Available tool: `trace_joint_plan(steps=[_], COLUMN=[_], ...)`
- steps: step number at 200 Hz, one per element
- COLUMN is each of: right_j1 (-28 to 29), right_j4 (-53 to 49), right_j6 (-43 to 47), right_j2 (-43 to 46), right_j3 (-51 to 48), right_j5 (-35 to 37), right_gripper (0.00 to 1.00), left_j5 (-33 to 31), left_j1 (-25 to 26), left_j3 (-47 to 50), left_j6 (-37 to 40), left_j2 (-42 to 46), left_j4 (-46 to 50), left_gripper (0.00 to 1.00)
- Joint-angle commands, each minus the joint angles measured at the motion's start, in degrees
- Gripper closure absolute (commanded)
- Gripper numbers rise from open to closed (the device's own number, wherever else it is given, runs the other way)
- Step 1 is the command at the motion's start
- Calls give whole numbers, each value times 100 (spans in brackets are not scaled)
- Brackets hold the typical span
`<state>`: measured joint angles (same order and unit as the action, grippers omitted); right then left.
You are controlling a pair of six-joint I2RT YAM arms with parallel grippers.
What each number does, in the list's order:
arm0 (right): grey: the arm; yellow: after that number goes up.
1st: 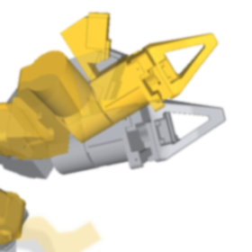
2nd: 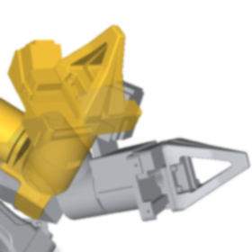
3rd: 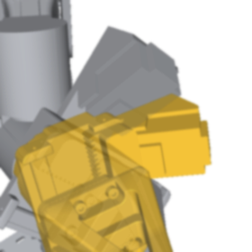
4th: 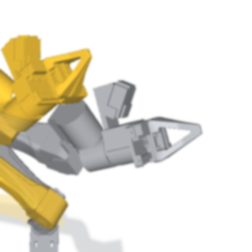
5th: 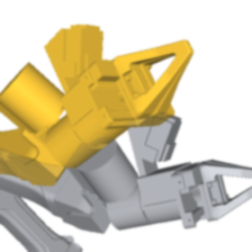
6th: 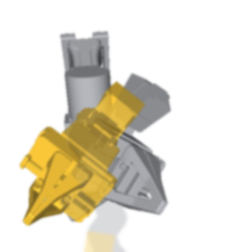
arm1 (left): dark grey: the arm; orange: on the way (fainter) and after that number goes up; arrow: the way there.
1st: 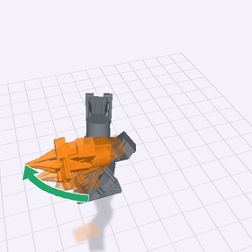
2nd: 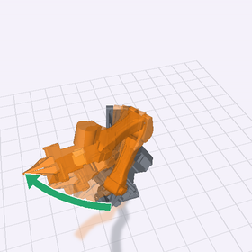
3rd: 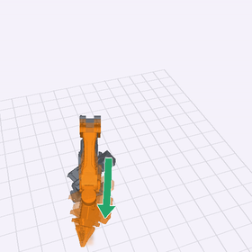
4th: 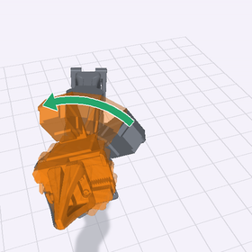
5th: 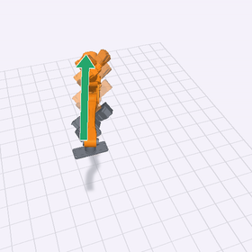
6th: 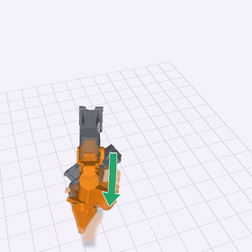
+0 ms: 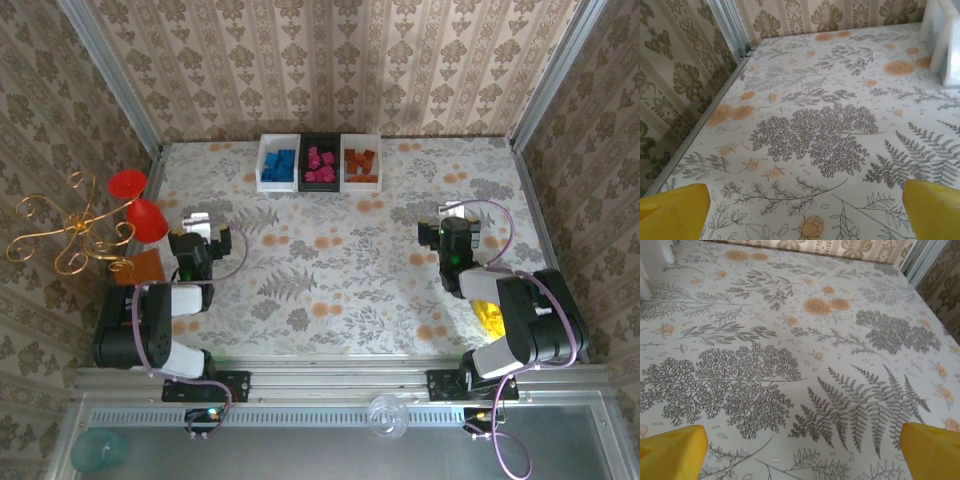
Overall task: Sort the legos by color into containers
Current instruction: Reset both arms
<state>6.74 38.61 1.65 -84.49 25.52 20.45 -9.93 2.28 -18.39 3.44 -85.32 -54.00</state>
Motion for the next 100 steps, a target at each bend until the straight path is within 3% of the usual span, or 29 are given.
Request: trace_joint_plan(steps=[1, 10, 30, 42, 100], right_j1=[-149, -211, -278, -338, -375], right_j4=[735, 1049, 1788, 1095, 1224], right_j6=[-306, -388, -416, -550, -550], right_j2=[179, 94, -449, -265, -304], right_j3=[-260, -390, -474, -296, -320], right_j5=[-357, -389, -412, -441, -496], right_gripper=[0, 0, 0, 0, 0], left_j5=[900, 1079, 1091, 942, 892], left_j1=[-75, -85, -103, -140, -141], left_j3=[35, -172, -389, -400, -393], left_j6=[118, 88, 117, 59, 40], left_j2=[-456, -258, -344, -405, -395], left_j4=[-835, -95, 188, 82, 104], left_gripper=[0, 0, 0, 0, 0])
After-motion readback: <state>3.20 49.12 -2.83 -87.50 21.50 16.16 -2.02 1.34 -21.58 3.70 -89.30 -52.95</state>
